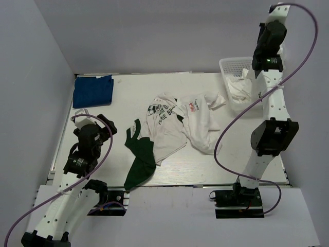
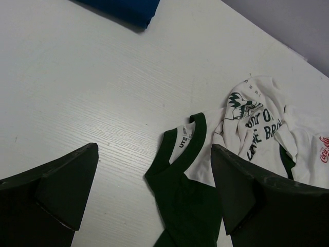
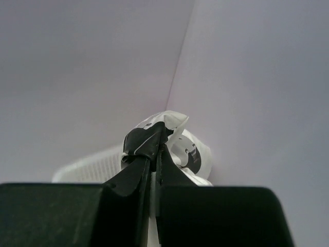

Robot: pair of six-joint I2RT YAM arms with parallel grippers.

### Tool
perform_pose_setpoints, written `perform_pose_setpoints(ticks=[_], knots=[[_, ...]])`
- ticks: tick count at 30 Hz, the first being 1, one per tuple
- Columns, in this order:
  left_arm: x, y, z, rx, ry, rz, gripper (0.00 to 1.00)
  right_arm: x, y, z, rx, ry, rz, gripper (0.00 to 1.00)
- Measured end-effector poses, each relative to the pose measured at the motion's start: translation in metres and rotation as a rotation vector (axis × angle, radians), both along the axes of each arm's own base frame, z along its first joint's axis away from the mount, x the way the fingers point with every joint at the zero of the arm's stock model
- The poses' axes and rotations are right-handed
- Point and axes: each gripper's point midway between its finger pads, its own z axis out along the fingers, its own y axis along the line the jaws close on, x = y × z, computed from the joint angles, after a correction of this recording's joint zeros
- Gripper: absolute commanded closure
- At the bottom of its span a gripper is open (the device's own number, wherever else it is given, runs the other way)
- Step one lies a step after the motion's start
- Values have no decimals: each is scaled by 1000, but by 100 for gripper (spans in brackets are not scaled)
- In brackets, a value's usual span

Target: Fold and stack the t-shirts

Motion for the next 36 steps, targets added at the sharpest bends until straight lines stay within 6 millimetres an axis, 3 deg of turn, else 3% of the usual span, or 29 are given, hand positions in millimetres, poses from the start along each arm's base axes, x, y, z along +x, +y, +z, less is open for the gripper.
perform_pose_setpoints(ticks=[2, 6, 7, 9, 10, 12, 14, 17, 21, 24, 27, 31, 34, 36], knots=[[0, 0, -1, 1, 6, 1, 0, 15, -2, -46, 17, 87, 45, 100], [0, 1, -1, 1, 6, 4, 0, 36, -5, -155, 83, 290, 118, 100], [0, 1, -2, 1, 7, 4, 0, 38, -6, -182, 105, 339, 121, 96], [0, 1, -2, 1, 7, 4, 0, 41, -5, -225, 150, 433, 120, 69], [0, 1, -2, 1, 7, 4, 0, 41, -4, -242, 171, 474, 123, 10], [0, 1, -2, 1, 7, 4, 0, 35, 5, -267, 208, 549, 141, 10], [0, 1, -2, -2, 7, 6, 0, 28, 17, -271, 238, 574, 178, 10], [0, 0, -3, -7, 10, 8, 0, 9, 42, -246, 276, 560, 209, 10], [-1, 0, -5, -10, 18, 10, 0, -32, 103, -186, 303, 476, 302, 10], [-2, 0, -4, -16, 14, 7, 0, -71, 152, -175, 327, 458, 411, 10], [-3, -2, -1, -24, 5, 0, 0, -106, 191, -218, 363, 552, 501, 10], [-3, -5, -1, -31, 3, -17, 0, -145, 220, -324, 391, 809, 536, 10], [-3, -8, 0, -37, 1, -31, 0, -167, 233, -383, 390, 975, 525, 10], [-3, -9, 1, -40, -3, -38, 0, -174, 240, -403, 382, 1027, 529, 37]])
